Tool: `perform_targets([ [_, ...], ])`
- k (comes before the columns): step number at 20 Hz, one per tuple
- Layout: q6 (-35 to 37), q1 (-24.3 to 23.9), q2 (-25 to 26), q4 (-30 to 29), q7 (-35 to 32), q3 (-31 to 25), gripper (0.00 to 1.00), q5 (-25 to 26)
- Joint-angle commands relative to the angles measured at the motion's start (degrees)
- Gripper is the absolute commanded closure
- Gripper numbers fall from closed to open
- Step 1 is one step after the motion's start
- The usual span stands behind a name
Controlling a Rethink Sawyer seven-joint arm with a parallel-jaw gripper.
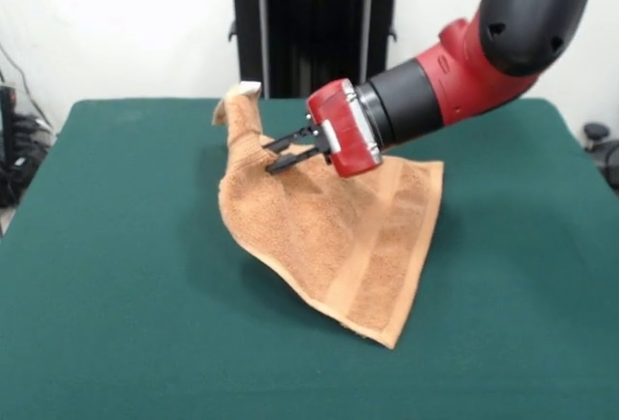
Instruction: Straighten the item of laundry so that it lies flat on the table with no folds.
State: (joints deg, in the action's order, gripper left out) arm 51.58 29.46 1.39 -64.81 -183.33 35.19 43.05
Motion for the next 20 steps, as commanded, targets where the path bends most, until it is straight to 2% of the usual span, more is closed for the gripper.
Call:
perform_targets([
  [1,8.2,2.8,6.3,4.3,-12.6,3.4,1.00,0.2],
  [2,9.3,3.1,7.7,4.9,-13.6,4.3,1.00,0.1],
  [4,7.5,3.0,11.6,5.9,-21.6,5.5,1.00,-0.3],
  [7,-0.3,1.4,17.4,8.0,-36.4,6.3,1.00,-1.5],
  [8,-2.0,1.3,18.8,8.6,-39.3,6.9,1.00,-1.3],
  [11,-6.8,0.8,20.9,9.2,-43.1,8.1,1.00,-0.4],
  [15,-12.2,-0.7,19.6,7.8,-40.6,7.7,1.00,-0.8],
  [16,-13.1,-0.6,19.7,7.7,-40.0,8.0,0.00,-0.8],
  [20,-13.1,-1.0,19.3,7.6,-37.8,8.0,0.00,-0.7],
])
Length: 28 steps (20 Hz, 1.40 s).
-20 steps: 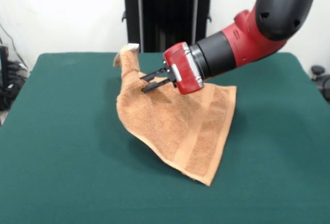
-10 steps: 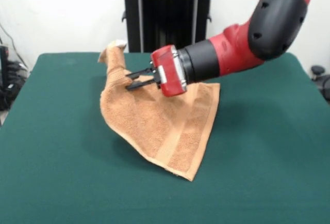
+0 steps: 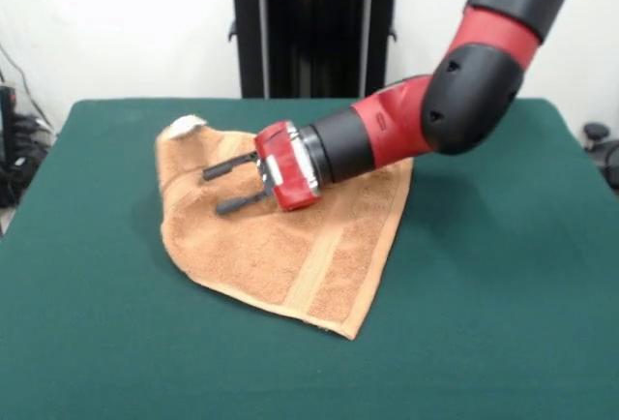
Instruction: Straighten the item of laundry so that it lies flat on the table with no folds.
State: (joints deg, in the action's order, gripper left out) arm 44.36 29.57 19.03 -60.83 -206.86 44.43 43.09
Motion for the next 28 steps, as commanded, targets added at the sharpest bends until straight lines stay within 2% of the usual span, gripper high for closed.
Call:
perform_targets([
  [1,-5.4,-1.0,1.4,3.5,-13.9,-1.4,0.00,-1.3],
  [5,-4.0,-0.9,0.3,3.2,-12.6,-2.0,0.00,-2.9],
  [11,-8.6,-2.3,-1.2,1.7,-12.8,-3.2,0.00,-3.1],
  [16,-8.4,-3.1,-2.5,1.6,-11.4,-4.2,0.00,-3.8],
  [22,-10.0,-8.1,-11.4,-1.6,-0.7,-8.6,0.00,-5.5],
  [28,-16.7,-15.8,-20.1,-5.4,9.9,-13.4,0.00,-3.1],
])
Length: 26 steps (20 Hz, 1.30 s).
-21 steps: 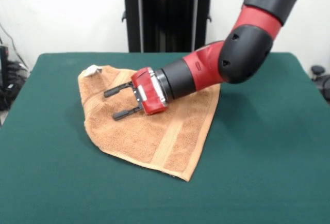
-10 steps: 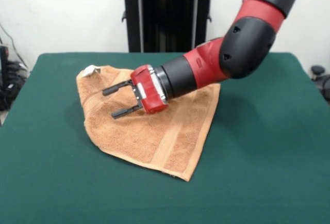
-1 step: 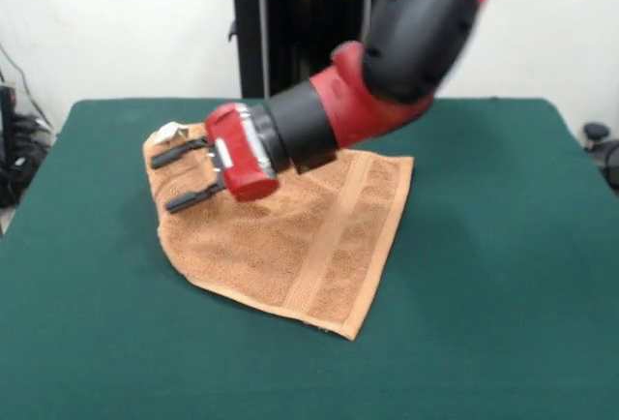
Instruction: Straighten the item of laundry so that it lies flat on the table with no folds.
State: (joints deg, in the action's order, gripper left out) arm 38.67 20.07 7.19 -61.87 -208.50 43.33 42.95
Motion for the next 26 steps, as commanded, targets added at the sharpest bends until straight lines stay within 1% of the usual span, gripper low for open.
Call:
perform_targets([
  [1,-12.0,-7.5,-9.0,-4.6,12.7,-13.2,0.00,-2.6],
  [4,-13.6,-10.2,-10.4,-5.7,13.8,-15.3,0.00,-2.1],
  [7,-14.1,-13.1,-12.7,-7.6,17.0,-18.6,0.00,-2.1],
  [8,-15.2,-13.8,-13.0,-8.1,17.2,-19.4,0.00,-1.7],
  [11,-19.9,-18.5,-15.3,-11.3,17.9,-24.9,0.00,-1.6],
  [14,-23.0,-25.1,-18.5,-15.3,20.7,-32.3,0.00,-0.8],
  [17,-24.2,-33.2,-21.7,-19.6,25.1,-41.1,0.00,0.7],
  [21,-25.6,-43.1,-23.1,-24.0,29.5,-51.7,0.00,3.4],
  [23,-26.8,-45.7,-23.2,-25.2,30.4,-54.5,0.00,5.0],
  [26,-26.7,-49.8,-23.2,-27.2,32.4,-59.1,0.00,5.0],
])
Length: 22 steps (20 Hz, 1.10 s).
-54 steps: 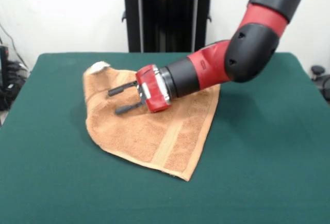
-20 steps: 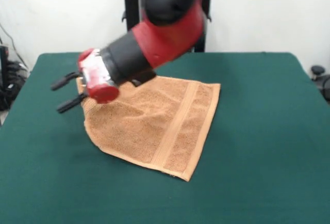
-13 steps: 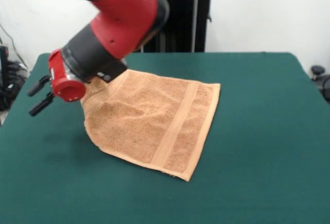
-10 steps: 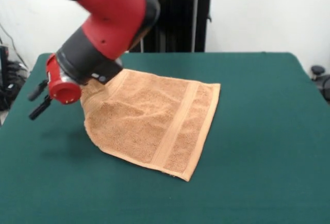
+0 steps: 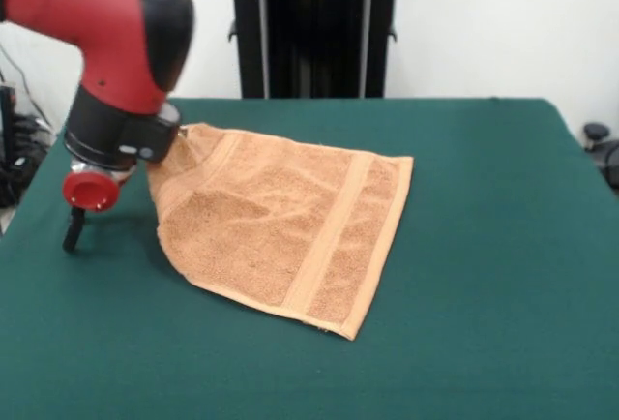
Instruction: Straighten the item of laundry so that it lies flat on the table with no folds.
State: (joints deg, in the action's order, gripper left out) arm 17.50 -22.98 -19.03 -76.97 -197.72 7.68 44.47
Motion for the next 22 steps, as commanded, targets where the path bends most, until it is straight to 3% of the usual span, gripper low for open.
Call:
perform_targets([
  [1,-5.1,-8.1,2.9,-12.9,22.4,-24.9,0.00,3.0],
  [10,-2.6,-14.1,2.0,-16.6,26.8,-32.1,0.00,-0.5],
  [22,-5.1,-12.1,0.3,-17.2,22.8,-31.7,0.00,-1.2],
])
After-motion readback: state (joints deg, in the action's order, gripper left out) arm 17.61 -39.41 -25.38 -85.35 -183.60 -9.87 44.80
